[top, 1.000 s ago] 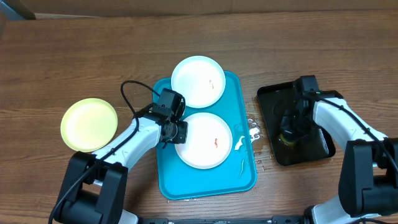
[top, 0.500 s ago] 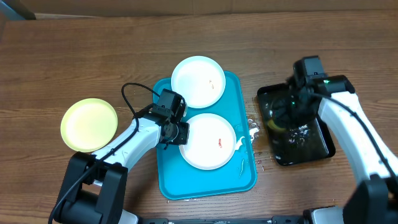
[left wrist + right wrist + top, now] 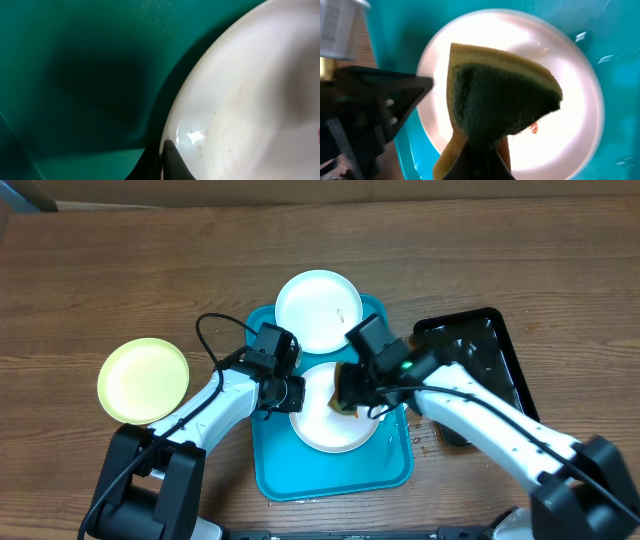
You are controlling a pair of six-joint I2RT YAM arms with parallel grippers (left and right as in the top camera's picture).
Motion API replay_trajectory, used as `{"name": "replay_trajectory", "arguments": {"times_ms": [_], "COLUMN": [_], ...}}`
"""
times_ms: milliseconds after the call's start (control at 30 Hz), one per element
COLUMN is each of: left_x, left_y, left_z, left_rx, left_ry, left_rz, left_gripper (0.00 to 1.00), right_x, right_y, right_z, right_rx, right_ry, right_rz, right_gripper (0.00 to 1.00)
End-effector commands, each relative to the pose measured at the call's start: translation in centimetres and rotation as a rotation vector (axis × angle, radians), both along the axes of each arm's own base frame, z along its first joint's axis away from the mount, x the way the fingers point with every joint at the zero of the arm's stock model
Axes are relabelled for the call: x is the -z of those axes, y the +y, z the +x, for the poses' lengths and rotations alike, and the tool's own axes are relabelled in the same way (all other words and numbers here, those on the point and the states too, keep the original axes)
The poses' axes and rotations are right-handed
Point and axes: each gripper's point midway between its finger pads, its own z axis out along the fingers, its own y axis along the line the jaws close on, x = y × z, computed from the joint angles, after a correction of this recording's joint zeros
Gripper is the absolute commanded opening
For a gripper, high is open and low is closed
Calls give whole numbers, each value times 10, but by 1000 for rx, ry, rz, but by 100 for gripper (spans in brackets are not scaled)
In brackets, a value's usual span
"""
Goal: Clean dirty plates on tray and stack at the side
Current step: 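Move the sponge onto the white plate and scrub it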
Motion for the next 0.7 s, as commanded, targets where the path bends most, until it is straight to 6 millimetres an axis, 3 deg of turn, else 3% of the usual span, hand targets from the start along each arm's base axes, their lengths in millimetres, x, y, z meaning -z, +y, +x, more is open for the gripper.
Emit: {"name": "replay_trajectory", "arguments": {"times_ms": [0, 200, 367, 667], "left_x": [8, 8, 8, 8], "left_y": [3, 3, 3, 4], "left_z": [-7, -7, -7, -6], "left_rx": [-14, -13, -14, -36], "left_ry": [26, 27, 27, 27], "left_rz": [7, 7, 7, 12], "left_gripper": [4, 4, 5, 4], "right_x": [32, 77, 114, 113], "right_y": [10, 9, -13, -88], "right_z": [1, -1, -22, -46], "right_rx": [113, 135, 210, 374], "right_ry": [48, 126, 268, 483], "right_rz": [-38, -102, -221, -422], "right_gripper": [4, 4, 4, 4]}}
